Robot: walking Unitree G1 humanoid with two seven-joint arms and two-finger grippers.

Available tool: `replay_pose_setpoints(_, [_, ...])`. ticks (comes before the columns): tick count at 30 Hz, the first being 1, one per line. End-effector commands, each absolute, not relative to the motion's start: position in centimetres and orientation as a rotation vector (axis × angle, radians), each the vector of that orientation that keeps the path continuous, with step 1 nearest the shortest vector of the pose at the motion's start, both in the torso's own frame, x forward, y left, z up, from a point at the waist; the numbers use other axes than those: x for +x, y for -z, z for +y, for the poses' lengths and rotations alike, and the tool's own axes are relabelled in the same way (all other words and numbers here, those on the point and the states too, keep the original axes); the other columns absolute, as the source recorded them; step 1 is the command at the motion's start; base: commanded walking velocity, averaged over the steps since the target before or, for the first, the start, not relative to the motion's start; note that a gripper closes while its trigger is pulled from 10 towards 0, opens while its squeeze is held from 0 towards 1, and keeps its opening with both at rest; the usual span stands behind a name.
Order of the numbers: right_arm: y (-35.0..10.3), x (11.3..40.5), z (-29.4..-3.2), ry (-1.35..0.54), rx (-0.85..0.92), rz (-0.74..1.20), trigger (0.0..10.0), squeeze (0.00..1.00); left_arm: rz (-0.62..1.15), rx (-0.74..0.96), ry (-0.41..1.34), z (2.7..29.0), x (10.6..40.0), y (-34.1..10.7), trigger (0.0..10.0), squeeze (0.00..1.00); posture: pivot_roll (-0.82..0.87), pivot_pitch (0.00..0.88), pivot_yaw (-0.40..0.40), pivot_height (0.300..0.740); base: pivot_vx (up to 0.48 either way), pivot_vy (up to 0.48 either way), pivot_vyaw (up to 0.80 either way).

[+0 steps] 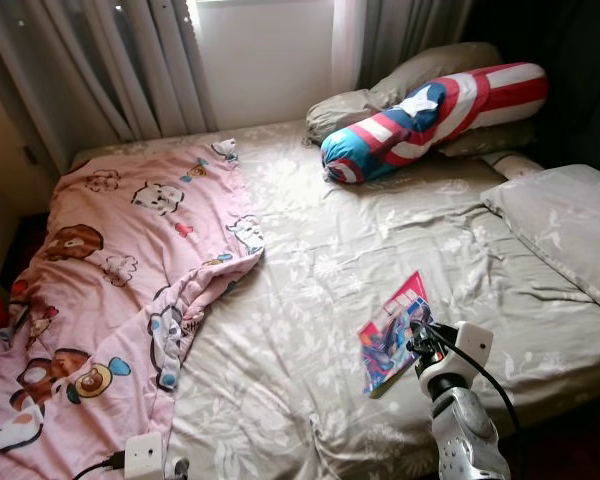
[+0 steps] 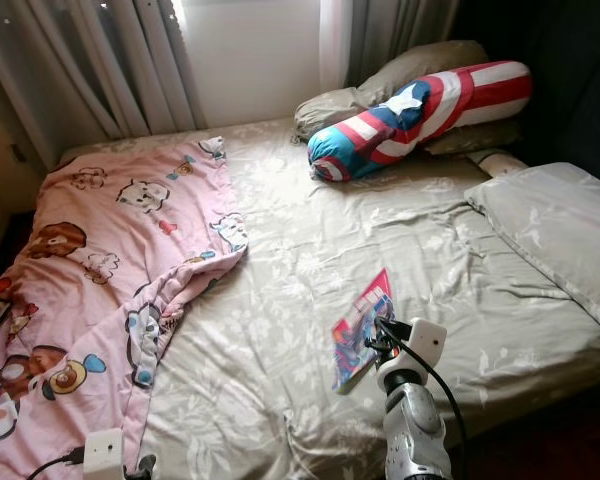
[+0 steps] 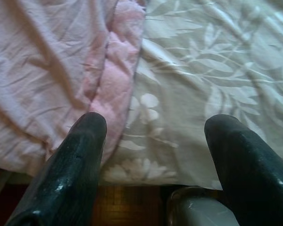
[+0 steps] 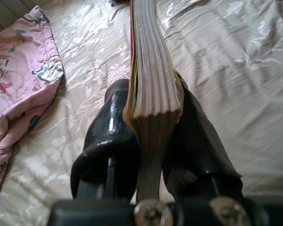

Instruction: Clean up the room

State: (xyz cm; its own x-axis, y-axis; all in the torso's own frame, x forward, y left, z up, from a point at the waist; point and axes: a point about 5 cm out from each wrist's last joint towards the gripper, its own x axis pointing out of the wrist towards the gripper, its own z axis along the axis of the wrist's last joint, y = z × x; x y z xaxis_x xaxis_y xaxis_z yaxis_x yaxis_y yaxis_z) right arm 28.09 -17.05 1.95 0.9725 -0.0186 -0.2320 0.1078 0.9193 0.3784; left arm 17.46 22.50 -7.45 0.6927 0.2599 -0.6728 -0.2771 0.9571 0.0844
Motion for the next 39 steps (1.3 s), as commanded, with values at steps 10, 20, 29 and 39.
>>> replay_pose_setpoints(10, [-3.39,28.82,-17.0,0.021,0.316,0.151,10.0,0.0,0.778,-0.013,-0.258,21.75,17.23,7.8,10.0,0.0,-0.06,0.057,-0.003,0.74,0.0,-0.321,0.0])
replay_pose_setpoints(20, [-3.26,28.78,-16.91,0.012,0.295,0.164,10.0,0.0,0.779,-0.014,-0.255,21.62,17.14,7.85,10.0,0.0,-0.06,0.055,-0.002,0.74,0.0,-0.313,0.39])
replay_pose_setpoints(29, [-3.32,28.81,-16.69,0.003,0.286,0.163,10.0,0.0,0.779,-0.014,-0.253,21.63,17.19,7.84,10.0,0.0,-0.06,0.048,-0.001,0.74,0.0,-0.309,0.0])
replay_pose_setpoints(39, [-3.35,28.79,-16.93,0.001,0.278,0.163,10.0,0.0,0.783,-0.018,-0.248,21.56,17.09,7.91,10.0,0.0,-0.07,0.029,-0.002,0.74,0.0,-0.31,0.0])
